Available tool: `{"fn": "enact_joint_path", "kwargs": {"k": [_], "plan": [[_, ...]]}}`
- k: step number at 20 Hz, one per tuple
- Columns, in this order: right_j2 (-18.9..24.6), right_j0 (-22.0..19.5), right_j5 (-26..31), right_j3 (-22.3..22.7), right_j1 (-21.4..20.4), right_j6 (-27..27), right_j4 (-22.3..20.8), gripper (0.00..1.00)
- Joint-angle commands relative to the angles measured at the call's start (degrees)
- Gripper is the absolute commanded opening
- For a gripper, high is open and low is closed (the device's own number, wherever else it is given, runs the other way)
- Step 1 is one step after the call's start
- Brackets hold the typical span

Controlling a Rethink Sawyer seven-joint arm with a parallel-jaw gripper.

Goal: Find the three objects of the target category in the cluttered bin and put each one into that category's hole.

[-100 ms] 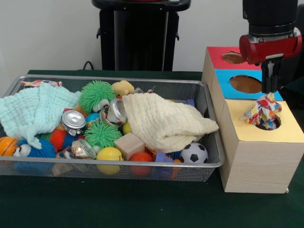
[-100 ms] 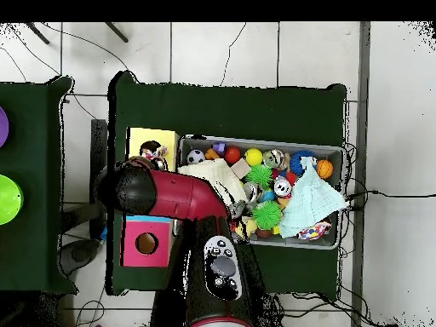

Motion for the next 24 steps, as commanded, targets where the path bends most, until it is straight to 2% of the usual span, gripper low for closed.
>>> {"fn": "enact_joint_path", "kwargs": {"k": [1, 9, 17, 24], "plan": [[-0.3, -1.0, 3.4, -0.1, 2.2, 10.6, -0.6, 0.00], [-1.1, -0.2, 0.9, -0.3, 3.2, 11.0, -1.1, 0.00], [0.8, -1.4, -5.1, -0.2, 5.1, 10.7, -1.1, 0.00], [1.8, -1.6, -9.2, -3.5, 9.0, 10.8, -0.3, 0.00]]}}
